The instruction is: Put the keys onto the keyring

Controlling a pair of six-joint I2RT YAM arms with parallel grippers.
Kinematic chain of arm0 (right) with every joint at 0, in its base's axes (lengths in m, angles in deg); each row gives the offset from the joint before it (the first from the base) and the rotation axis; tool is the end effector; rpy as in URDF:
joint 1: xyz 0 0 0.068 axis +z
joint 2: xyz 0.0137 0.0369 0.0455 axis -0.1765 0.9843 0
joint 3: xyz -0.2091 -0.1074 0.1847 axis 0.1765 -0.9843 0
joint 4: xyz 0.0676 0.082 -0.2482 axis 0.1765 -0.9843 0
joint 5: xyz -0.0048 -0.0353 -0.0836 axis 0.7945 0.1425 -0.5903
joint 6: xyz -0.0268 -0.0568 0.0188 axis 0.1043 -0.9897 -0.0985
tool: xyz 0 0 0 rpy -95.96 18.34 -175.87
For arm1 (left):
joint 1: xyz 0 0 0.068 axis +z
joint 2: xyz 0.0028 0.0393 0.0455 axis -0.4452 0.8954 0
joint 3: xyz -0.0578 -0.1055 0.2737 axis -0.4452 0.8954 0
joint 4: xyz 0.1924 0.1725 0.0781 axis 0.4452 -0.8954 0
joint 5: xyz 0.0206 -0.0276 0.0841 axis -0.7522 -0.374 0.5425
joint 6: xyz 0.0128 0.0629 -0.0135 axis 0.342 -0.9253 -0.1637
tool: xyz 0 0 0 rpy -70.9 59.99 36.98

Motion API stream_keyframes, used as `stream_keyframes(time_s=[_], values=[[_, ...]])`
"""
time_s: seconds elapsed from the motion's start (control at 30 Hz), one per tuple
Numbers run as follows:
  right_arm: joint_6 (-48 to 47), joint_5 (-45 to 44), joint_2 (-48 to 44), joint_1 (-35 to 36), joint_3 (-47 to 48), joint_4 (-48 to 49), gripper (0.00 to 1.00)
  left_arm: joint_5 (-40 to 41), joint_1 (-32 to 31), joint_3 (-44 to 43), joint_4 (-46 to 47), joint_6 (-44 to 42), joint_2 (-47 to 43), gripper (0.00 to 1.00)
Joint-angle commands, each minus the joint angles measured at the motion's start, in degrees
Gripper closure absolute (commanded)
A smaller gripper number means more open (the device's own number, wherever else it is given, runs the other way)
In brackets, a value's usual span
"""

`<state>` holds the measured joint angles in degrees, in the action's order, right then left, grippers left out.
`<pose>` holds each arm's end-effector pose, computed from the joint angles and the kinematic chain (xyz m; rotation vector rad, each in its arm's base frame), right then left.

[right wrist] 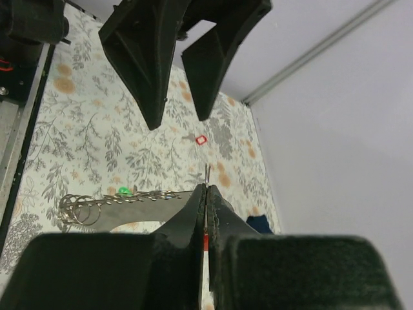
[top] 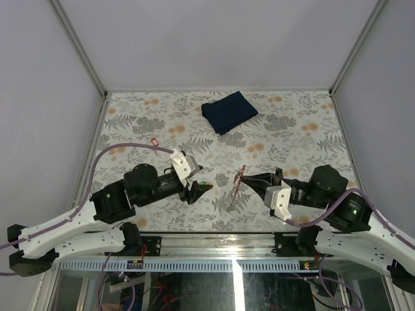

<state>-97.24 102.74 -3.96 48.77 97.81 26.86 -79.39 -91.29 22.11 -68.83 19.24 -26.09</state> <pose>0.0531 0.1219 0.4174 -1.3563 0.7525 0.4915 0.0754 -0.1618 0.3942 1.0619 1.4048 -0.7318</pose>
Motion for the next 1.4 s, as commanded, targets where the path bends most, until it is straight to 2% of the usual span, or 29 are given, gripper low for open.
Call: stream_keyframes(time_s=[0.0, 0.07, 0.13, 0.17, 0.23, 0.43, 0.63, 0.93, 1.07, 1.37], values=[[3.7, -7.2, -2.5, 0.4, -0.3, -0.8, 1.0, 12.4, -0.2, 2.0, -8.3, 14.5, 1.4, 0.4], [4.6, -8.1, -2.6, 0.4, -0.4, -1.9, 1.0, 15.0, -0.1, 2.7, -8.7, 18.4, 3.7, 0.41], [5.1, -8.2, -2.7, 0.4, -0.5, -2.3, 1.0, 16.0, -0.1, 2.3, -10.0, 19.9, 7.2, 0.33], [5.4, -8.3, -2.6, 0.4, -0.6, -2.3, 1.0, 15.3, 0.2, 1.5, -11.5, 19.8, 10.2, 0.29], [5.6, -8.2, -2.3, 0.4, -0.6, -2.4, 1.0, 12.1, 1.9, 0.6, -12.1, 19.5, 14.1, 0.26], [6.7, -6.7, -1.7, 0.4, -0.7, -2.6, 1.0, 1.3, 16.0, 2.0, -7.5, 20.3, 21.3, 0.33], [8.2, -4.6, -1.7, 0.4, -2.0, -1.2, 1.0, -4.2, 23.2, 9.3, 6.8, 19.8, 25.8, 0.37], [8.5, -3.2, -1.5, 0.4, -2.6, -0.9, 1.0, -3.3, 23.8, 11.6, 16.6, 16.2, 37.3, 0.51], [9.1, -2.5, -1.1, 0.4, -2.6, -0.9, 1.0, -3.7, 23.7, 10.9, 17.8, 13.3, 40.0, 0.62], [9.6, -1.3, -0.5, 0.4, -2.4, -0.6, 1.0, -5.0, 23.8, 10.7, 18.5, 11.0, 43.0, 0.63]])
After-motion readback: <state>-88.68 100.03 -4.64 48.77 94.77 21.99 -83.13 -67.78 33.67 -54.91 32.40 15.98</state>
